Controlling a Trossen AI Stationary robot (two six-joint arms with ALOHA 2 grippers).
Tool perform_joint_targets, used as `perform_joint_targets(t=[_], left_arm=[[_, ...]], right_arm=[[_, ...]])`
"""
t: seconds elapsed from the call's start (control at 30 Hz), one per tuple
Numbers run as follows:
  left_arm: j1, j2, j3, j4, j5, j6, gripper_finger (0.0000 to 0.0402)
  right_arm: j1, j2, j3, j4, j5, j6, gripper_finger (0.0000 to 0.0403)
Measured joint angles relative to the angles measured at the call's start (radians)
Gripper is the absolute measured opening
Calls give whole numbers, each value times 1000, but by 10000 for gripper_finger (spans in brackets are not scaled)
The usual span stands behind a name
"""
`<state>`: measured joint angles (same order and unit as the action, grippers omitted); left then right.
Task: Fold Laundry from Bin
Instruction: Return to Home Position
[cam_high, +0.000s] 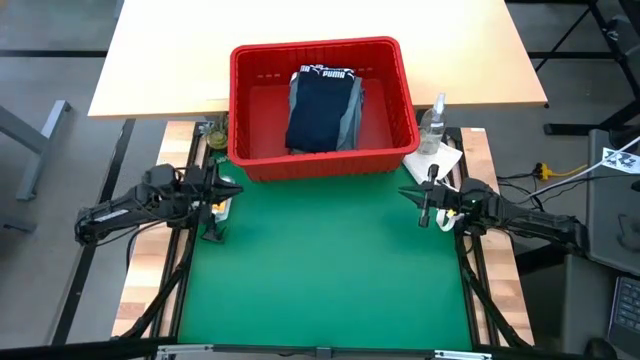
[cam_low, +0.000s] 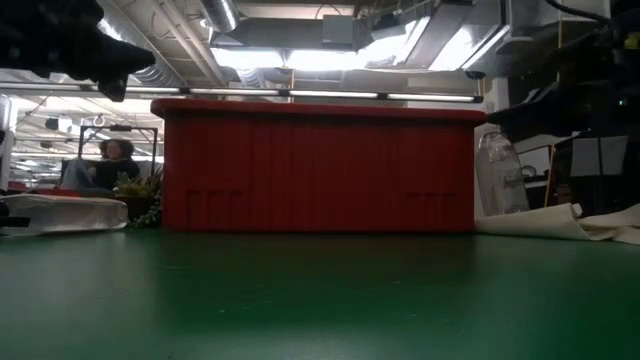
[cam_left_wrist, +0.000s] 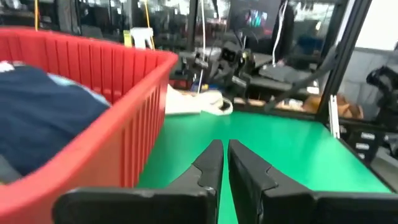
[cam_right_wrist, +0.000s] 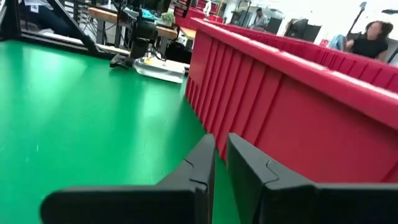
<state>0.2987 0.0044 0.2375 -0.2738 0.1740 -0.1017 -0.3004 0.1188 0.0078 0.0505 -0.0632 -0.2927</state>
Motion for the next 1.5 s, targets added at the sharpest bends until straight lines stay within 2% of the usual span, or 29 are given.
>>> perform_joint_targets(t=[0.13,0.37,0.57,1.0,1.27,1.5], left_arm=[[0,-1,-60,69,0,0,21],[0,-1,-223,332,-1,0,21],[0,1,-230,329,-35,24,21],[0,1,-230,327,-35,29,21],[0,2,-230,327,-35,26,21],[0,2,-230,327,-36,26,21]], right_arm=[[-1,-8,0,17,-1,-42,44],[-1,-4,0,3,-8,-36,44],[-1,-4,0,2,-9,-45,44],[0,3,-1,-15,-14,-137,44],[0,3,-1,13,-215,-76,44],[0,3,-1,13,-237,-45,44]])
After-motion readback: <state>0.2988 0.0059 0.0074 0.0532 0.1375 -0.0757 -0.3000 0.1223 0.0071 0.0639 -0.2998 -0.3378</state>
